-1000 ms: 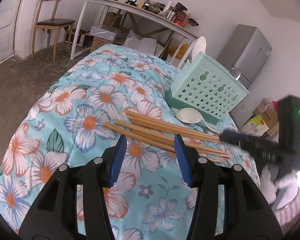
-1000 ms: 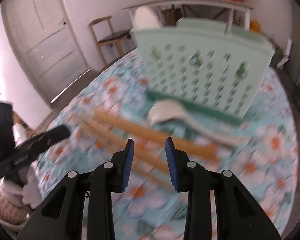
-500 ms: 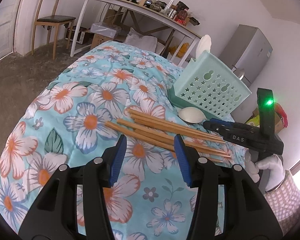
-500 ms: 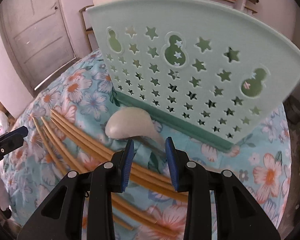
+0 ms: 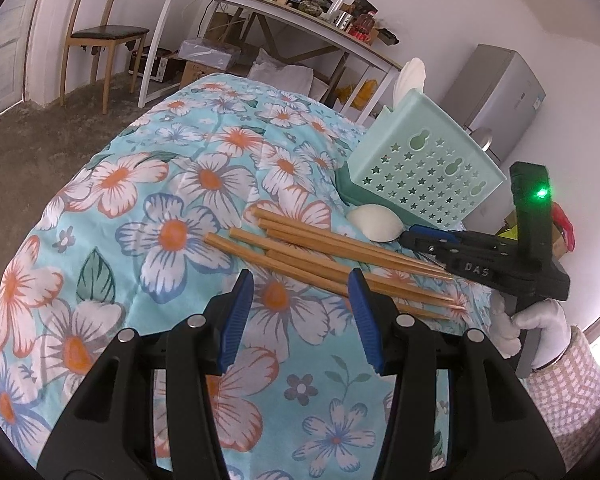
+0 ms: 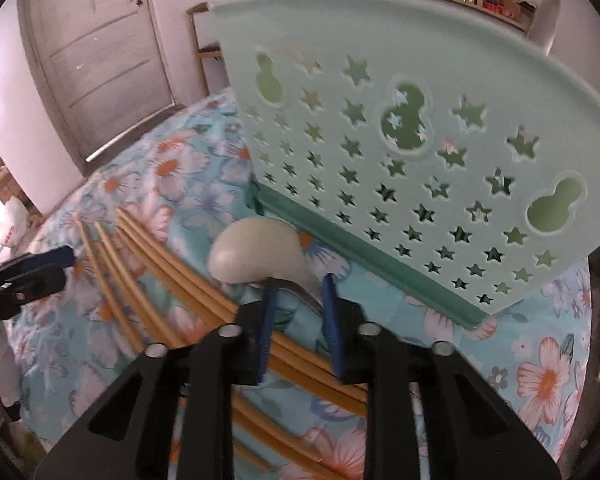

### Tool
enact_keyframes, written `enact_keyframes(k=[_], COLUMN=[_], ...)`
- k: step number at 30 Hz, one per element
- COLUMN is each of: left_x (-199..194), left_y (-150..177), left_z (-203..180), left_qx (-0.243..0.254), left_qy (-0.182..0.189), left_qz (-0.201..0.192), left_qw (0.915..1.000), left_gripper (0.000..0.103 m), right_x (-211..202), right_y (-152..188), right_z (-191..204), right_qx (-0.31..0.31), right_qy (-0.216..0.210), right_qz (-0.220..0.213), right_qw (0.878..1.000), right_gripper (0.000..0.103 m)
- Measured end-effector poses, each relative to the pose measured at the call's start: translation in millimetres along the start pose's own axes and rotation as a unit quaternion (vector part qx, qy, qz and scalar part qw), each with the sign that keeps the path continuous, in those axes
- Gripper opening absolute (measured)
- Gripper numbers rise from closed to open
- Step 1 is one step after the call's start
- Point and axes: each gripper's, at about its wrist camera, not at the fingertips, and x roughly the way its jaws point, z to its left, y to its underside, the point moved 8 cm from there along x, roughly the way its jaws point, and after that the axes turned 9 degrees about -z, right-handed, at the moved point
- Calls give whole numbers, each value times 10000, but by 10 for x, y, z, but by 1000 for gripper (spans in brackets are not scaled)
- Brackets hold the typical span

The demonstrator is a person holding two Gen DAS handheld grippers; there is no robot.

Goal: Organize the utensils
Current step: 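Close the right tool on the small white spoon's handle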

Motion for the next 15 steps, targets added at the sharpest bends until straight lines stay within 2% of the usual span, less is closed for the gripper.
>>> enact_keyframes(k=[1, 9, 11, 13, 15], left_x=[2, -19, -18, -18, -12], left_y=[0, -2, 0, 6, 9], left_z=[-2, -4, -3, -3, -7], left_qx=[-1, 9, 5, 0, -2], left_qy=[-1, 13, 14, 26, 44], left_qz=[0, -18, -12, 1, 16], left_qw=[10000, 10000, 10000, 10000, 10000], left_gripper=[47, 47, 47, 47, 47], right_x=[5, -15, -18, 3, 52], right_y=[-5, -35, -40, -34, -30], right_z=[46, 188, 166, 143, 134], right_qx=[20, -376, -321, -318, -367], right_qy=[-58, 263, 223, 177, 93], right_qz=[5, -42, -9, 39, 74], right_qw=[10000, 9989, 9992, 9993, 9993], right_gripper=[6, 8, 17, 41, 44])
